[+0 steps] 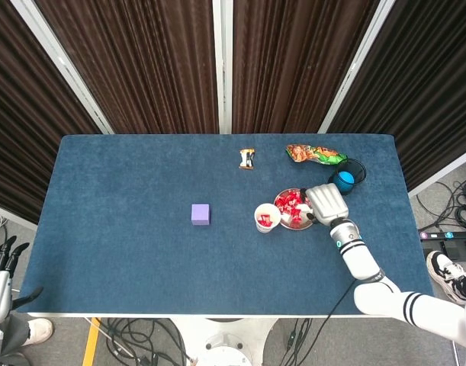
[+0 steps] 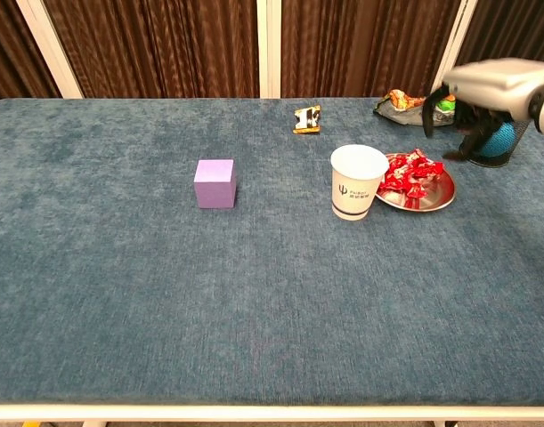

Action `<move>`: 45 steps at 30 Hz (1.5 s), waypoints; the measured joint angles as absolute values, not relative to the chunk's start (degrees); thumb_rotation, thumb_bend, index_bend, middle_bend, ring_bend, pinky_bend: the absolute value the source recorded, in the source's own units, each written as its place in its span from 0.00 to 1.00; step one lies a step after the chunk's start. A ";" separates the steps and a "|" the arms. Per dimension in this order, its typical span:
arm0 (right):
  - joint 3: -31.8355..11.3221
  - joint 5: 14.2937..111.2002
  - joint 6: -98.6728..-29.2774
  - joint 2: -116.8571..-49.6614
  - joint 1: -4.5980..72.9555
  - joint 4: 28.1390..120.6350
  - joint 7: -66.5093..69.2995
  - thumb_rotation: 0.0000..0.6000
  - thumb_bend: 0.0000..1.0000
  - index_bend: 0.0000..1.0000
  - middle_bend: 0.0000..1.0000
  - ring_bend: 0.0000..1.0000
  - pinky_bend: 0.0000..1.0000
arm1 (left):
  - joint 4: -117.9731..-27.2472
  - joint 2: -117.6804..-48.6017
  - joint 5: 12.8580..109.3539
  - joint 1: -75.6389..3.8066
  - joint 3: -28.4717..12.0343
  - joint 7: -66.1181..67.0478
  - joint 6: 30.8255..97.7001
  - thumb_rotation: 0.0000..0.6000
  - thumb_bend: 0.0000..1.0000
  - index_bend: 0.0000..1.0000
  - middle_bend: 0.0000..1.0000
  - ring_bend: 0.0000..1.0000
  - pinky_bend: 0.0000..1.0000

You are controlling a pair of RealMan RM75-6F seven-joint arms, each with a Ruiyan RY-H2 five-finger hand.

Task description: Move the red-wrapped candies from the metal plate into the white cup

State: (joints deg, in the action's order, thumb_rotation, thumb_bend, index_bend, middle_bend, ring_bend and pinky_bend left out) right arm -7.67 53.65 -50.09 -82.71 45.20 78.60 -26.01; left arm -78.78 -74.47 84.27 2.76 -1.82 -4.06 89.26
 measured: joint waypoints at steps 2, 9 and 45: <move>-7.11 52.82 -48.82 -84.23 45.28 76.01 -26.23 1.00 0.20 0.47 1.00 0.97 1.00 | -78.98 -74.38 84.29 2.78 -1.78 -3.83 89.29 1.00 0.03 0.21 0.15 0.12 0.13; -5.90 52.01 -46.18 -89.26 45.91 68.76 -27.04 1.00 0.20 0.47 1.00 0.97 1.00 | -79.21 -74.35 84.01 3.01 -1.61 -3.67 89.20 1.00 0.03 0.21 0.15 0.12 0.13; -8.01 50.71 -43.20 -96.94 48.53 60.21 -29.57 1.00 0.38 0.60 1.00 0.97 1.00 | -77.55 -74.62 83.58 3.17 -1.62 -5.74 88.63 1.00 0.03 0.21 0.15 0.12 0.13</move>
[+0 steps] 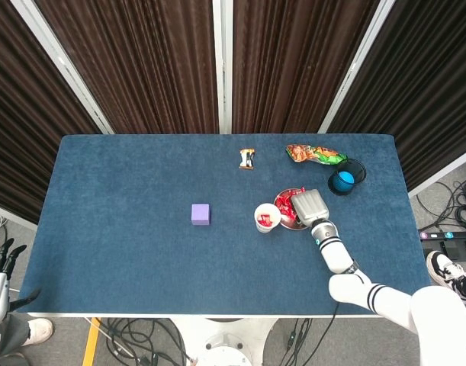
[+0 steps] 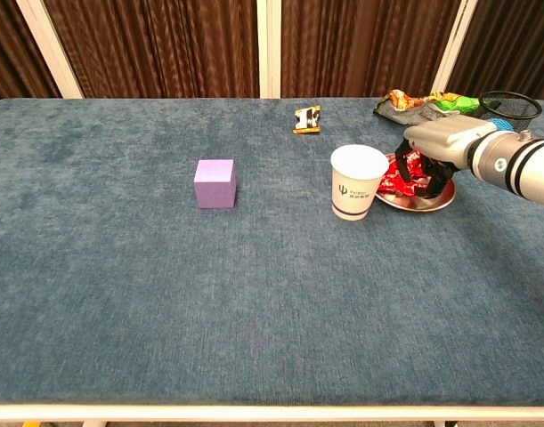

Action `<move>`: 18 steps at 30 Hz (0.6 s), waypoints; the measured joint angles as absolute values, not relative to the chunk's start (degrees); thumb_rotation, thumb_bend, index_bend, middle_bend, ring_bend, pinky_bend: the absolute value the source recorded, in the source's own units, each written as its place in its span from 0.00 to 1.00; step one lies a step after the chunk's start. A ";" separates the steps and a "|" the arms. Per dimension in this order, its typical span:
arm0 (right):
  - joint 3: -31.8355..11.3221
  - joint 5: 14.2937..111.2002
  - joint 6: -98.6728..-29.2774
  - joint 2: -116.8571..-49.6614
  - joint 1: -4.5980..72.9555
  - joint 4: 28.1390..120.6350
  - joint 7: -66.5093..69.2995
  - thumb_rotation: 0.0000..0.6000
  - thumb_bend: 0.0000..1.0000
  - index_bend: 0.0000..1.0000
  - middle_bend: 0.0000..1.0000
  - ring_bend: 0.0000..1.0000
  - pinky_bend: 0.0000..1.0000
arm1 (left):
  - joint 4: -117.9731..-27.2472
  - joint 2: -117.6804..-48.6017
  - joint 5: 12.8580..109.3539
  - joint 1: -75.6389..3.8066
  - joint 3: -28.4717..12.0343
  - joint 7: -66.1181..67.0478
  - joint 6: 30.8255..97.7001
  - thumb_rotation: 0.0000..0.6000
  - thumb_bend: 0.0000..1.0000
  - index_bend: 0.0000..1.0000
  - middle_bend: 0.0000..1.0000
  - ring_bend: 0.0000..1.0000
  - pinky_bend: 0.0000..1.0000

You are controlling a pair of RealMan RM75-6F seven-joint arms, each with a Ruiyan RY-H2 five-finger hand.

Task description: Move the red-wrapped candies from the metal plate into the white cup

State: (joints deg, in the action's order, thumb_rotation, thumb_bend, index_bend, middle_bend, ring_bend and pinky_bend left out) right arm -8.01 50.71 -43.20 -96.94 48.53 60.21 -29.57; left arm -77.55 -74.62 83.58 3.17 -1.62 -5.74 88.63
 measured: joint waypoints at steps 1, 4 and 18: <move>-8.14 50.87 -43.49 -96.56 48.43 60.83 -29.38 1.00 0.38 0.60 1.00 0.97 1.00 | -77.58 -74.61 83.62 3.19 -1.63 -5.74 88.72 1.00 0.03 0.21 0.15 0.12 0.13; -8.68 52.09 -45.47 -94.14 47.82 64.71 -28.54 1.00 0.38 0.60 1.00 0.97 1.00 | -77.79 -74.51 83.83 3.19 -1.69 -5.60 89.02 1.00 0.03 0.21 0.15 0.12 0.13; -10.57 60.84 -54.06 -79.93 45.30 90.18 -26.21 1.00 0.38 0.58 1.00 0.97 1.00 | -79.02 -73.88 84.34 3.49 -1.82 -4.95 90.32 1.00 0.03 0.21 0.15 0.12 0.13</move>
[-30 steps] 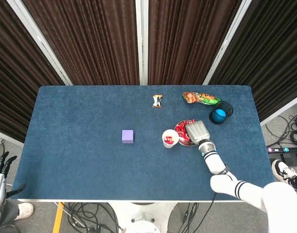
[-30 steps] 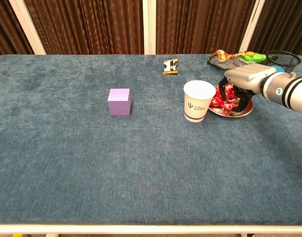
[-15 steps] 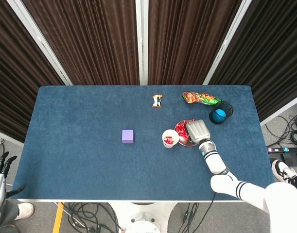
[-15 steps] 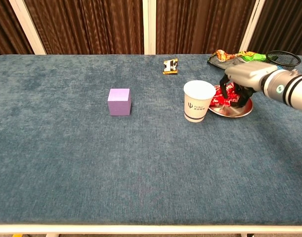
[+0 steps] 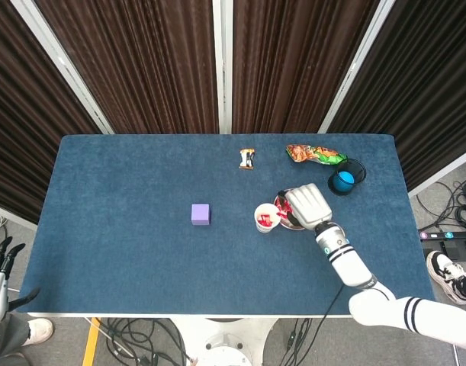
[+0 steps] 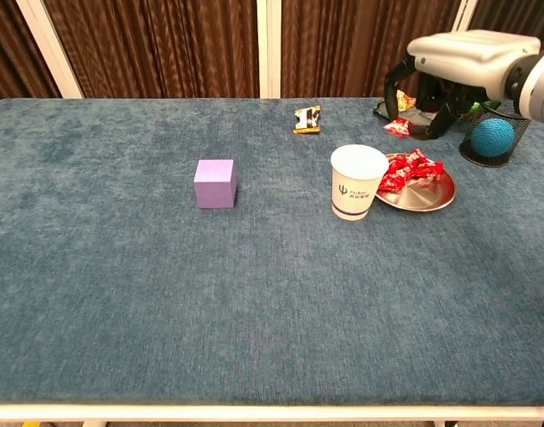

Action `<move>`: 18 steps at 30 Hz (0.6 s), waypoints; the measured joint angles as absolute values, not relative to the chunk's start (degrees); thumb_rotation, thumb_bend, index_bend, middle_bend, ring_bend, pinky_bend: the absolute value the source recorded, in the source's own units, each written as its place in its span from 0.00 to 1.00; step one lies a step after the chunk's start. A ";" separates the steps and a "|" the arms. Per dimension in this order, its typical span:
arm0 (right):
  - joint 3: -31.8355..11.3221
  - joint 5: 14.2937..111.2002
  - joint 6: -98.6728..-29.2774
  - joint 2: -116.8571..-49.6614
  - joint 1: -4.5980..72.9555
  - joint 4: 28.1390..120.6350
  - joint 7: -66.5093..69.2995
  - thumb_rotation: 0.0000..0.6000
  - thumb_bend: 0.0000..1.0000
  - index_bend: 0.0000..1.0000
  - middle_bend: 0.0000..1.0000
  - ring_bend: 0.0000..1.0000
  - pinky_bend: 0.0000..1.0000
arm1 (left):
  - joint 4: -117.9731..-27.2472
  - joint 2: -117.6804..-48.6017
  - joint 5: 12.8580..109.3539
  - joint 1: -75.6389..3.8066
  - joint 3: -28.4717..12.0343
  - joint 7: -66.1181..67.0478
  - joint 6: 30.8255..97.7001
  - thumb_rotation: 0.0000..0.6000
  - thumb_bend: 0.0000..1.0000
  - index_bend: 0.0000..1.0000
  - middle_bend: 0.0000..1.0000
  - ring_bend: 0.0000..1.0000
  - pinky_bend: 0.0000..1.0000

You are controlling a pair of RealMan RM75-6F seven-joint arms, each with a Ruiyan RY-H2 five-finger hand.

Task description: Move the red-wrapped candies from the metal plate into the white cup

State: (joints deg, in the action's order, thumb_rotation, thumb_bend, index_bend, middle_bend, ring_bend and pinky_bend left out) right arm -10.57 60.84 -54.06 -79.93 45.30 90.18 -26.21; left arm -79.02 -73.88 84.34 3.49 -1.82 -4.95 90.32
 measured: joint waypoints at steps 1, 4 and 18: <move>-10.52 60.74 -53.93 -80.26 45.50 90.17 -26.50 1.00 0.38 0.58 1.00 0.97 1.00 | -78.95 -73.90 84.31 3.56 -1.79 -5.02 90.34 1.00 0.03 0.21 0.15 0.12 0.13; -10.34 59.89 -53.53 -82.40 46.33 89.31 -27.92 1.00 0.38 0.56 1.00 0.97 1.00 | -78.62 -74.01 84.16 3.75 -1.63 -5.30 90.25 1.00 0.03 0.21 0.15 0.12 0.13; -9.84 56.25 -52.37 -87.28 48.40 84.18 -29.91 1.00 0.30 0.32 1.00 0.97 1.00 | -77.45 -74.60 84.45 3.74 -1.70 -6.22 90.31 1.00 0.03 0.21 0.15 0.12 0.13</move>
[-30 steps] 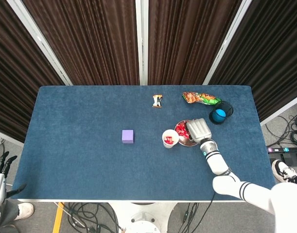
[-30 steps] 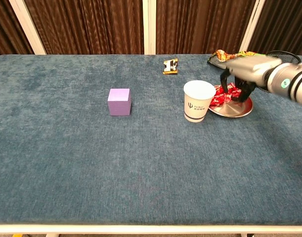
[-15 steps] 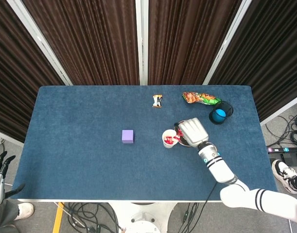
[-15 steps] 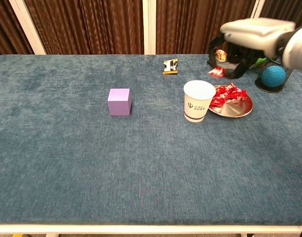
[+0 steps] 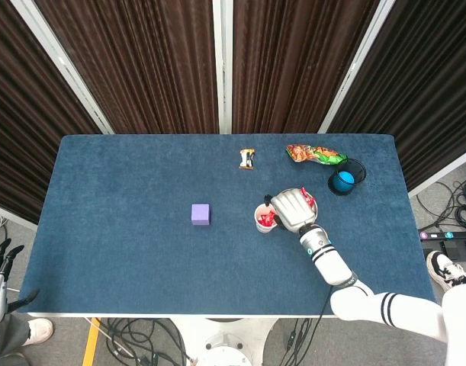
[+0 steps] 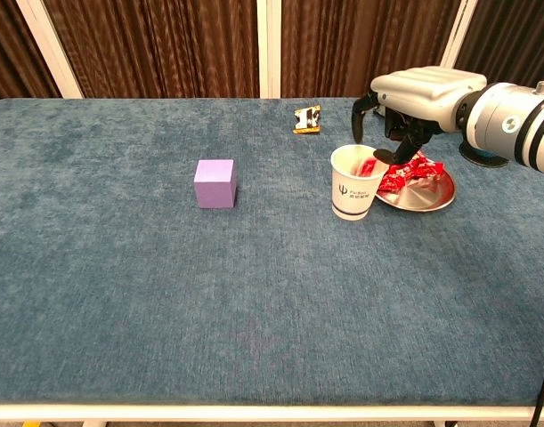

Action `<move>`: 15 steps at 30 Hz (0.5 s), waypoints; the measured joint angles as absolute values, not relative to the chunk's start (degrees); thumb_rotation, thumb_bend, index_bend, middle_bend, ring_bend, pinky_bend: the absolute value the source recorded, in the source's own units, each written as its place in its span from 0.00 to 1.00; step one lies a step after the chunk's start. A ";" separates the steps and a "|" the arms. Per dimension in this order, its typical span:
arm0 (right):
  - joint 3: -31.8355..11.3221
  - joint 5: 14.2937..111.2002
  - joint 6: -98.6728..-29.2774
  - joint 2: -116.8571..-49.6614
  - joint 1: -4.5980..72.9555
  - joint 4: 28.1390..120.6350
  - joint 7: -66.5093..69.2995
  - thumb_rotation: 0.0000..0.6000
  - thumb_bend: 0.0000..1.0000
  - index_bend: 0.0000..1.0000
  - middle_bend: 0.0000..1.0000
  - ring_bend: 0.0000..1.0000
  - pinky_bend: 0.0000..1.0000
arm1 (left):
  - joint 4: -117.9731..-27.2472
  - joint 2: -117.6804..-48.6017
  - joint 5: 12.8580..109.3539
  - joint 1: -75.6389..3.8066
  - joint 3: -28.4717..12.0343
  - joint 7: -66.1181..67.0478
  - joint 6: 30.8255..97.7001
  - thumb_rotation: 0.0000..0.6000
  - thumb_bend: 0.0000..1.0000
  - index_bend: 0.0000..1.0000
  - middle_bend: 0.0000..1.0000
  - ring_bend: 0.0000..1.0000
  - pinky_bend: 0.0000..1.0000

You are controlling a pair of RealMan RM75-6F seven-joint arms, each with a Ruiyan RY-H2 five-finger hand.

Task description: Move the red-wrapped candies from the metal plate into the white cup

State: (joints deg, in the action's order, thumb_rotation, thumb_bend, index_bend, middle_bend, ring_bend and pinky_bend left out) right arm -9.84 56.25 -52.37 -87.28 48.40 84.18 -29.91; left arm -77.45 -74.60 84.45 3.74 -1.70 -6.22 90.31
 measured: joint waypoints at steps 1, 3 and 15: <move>-9.84 56.44 -52.50 -87.14 48.35 84.32 -29.73 1.00 0.29 0.31 1.00 0.97 1.00 | -77.45 -74.59 84.53 3.69 -1.70 -6.18 90.31 1.00 0.03 0.21 0.15 0.12 0.13; -9.98 56.78 -52.99 -86.68 48.10 84.76 -29.04 1.00 0.28 0.30 1.00 0.97 1.00 | -77.53 -74.53 84.71 3.55 -1.73 -6.05 90.32 1.00 0.03 0.21 0.15 0.12 0.13; -10.66 50.92 -50.81 -85.12 47.24 78.49 -27.41 1.00 0.16 0.45 1.00 0.97 1.00 | -78.38 -74.44 85.60 2.56 -1.82 -5.29 89.81 1.00 0.03 0.21 0.15 0.12 0.13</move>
State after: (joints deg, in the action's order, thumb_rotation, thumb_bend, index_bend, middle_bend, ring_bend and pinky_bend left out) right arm -10.66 50.92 -50.81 -85.12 47.24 78.49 -27.41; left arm -78.38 -74.44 85.60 2.56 -1.82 -5.29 89.81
